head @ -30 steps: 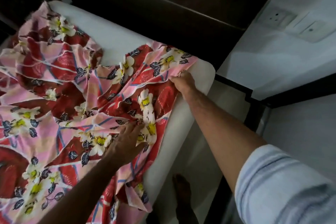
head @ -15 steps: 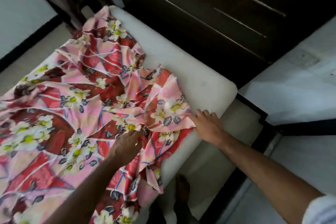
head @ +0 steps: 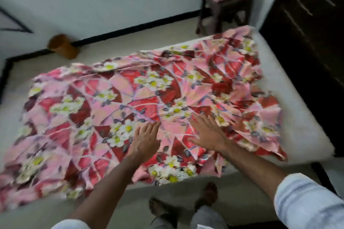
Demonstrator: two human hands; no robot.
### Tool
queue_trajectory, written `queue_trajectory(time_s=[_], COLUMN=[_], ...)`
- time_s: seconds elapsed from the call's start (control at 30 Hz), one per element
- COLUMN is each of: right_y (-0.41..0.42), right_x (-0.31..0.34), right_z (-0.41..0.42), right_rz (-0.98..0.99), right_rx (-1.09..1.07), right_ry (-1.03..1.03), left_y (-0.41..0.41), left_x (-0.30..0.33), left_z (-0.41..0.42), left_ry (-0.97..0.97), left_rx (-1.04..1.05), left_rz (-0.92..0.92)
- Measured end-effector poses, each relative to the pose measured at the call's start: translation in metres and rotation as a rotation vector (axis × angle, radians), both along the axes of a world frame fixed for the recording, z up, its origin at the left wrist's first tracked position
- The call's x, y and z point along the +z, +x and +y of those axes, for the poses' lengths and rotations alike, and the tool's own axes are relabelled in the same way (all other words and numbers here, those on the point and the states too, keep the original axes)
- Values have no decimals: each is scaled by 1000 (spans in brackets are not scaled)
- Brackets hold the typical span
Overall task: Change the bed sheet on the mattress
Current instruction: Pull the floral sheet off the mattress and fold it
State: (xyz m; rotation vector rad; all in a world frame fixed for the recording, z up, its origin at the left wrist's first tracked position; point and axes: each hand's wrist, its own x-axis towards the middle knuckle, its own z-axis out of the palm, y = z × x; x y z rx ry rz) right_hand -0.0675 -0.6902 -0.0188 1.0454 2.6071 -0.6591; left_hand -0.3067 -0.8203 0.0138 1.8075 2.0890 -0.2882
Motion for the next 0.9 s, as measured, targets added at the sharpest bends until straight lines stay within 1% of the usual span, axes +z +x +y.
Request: queue_trajectory(time_s=[0.1, 0.17, 0.23, 0.3, 0.37, 0.57, 0.67, 0.77, 0.9], right_y=[-88, -141, -201, -256, -321, -506, -583, -656, -749], right_x=[26, 43, 56, 68, 76, 93, 100, 100, 89], right_z=[-28, -49, -80, -109, -147, -266, -323, -376, -433], right_rz=[41, 35, 40, 57, 65, 137, 156, 161, 143], right_rx=[198, 309, 414, 493, 589, 825, 936, 1045, 1105], right_ry=[92, 134, 185, 217, 237, 222, 194, 199, 156], left_y=[-72, -114, -157, -195, -233, -332, -377, -425, -495], left_x=[18, 24, 32, 38, 44, 60, 64, 66, 64], left_z=[-74, -122, -173, -218, -268, -408, -468, -520, -580], left_ry=[81, 108, 86, 132, 135, 131, 112, 89, 77], left_rx=[177, 270, 334, 380, 460, 759, 917, 1001, 1090], left_rz=[0, -8, 29, 74, 105, 136, 161, 207, 262])
